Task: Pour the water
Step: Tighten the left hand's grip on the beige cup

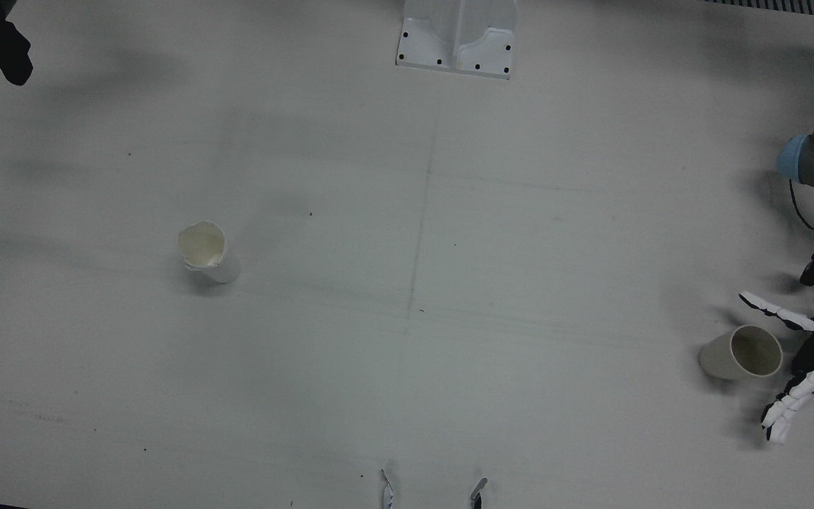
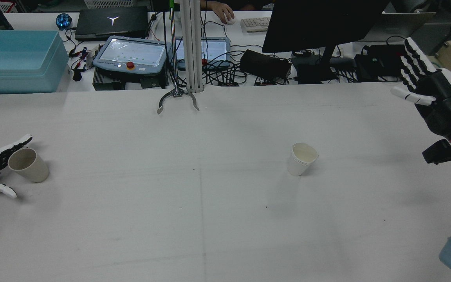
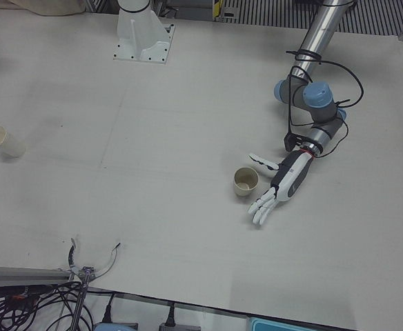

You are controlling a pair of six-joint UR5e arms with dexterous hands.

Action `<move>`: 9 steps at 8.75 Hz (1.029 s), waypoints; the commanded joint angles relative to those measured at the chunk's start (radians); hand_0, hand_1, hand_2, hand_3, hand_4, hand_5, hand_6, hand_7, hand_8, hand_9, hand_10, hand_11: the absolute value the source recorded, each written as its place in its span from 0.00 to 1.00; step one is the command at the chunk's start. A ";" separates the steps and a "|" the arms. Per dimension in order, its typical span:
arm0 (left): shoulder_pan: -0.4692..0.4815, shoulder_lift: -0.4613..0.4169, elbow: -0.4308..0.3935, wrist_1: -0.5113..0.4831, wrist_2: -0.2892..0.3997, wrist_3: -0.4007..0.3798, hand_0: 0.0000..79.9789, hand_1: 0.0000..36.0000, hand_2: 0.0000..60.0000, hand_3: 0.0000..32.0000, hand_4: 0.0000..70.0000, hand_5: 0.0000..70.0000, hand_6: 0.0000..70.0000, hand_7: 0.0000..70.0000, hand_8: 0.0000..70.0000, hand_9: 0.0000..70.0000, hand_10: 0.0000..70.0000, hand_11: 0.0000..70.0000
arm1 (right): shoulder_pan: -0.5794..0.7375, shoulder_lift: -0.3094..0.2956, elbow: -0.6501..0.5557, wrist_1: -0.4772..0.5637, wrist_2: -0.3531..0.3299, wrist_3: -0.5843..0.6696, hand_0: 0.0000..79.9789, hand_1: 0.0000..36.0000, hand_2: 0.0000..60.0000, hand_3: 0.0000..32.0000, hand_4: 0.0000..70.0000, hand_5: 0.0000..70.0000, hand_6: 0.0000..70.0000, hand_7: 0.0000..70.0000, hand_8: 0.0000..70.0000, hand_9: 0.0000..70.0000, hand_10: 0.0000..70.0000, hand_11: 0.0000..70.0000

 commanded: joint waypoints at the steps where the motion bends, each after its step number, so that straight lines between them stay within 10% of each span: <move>1: 0.005 -0.030 -0.008 0.031 0.000 -0.005 0.85 0.50 0.00 0.00 0.31 0.00 0.08 0.03 0.00 0.00 0.05 0.11 | -0.003 0.000 -0.002 0.000 0.000 -0.001 0.58 0.45 0.28 0.44 0.00 0.07 0.07 0.03 0.04 0.04 0.00 0.00; 4: 0.005 -0.050 -0.009 0.052 0.000 -0.005 0.96 0.55 0.00 0.00 0.33 0.00 0.09 0.04 0.00 0.00 0.05 0.11 | -0.003 0.000 -0.002 0.000 0.000 -0.001 0.58 0.45 0.27 0.43 0.00 0.07 0.07 0.03 0.04 0.04 0.00 0.00; 7: 0.014 -0.050 -0.011 0.060 0.002 -0.008 1.00 0.94 0.00 0.00 0.35 0.00 0.11 0.07 0.01 0.00 0.08 0.18 | -0.005 0.000 -0.008 0.002 0.002 0.001 0.58 0.44 0.27 0.41 0.00 0.07 0.08 0.03 0.05 0.04 0.00 0.00; 9: 0.014 -0.053 -0.011 0.066 0.003 -0.009 1.00 1.00 0.00 0.00 0.43 0.00 0.12 0.08 0.02 0.00 0.09 0.21 | -0.006 0.000 -0.009 0.000 0.002 0.001 0.58 0.44 0.26 0.44 0.00 0.07 0.07 0.03 0.04 0.04 0.00 0.00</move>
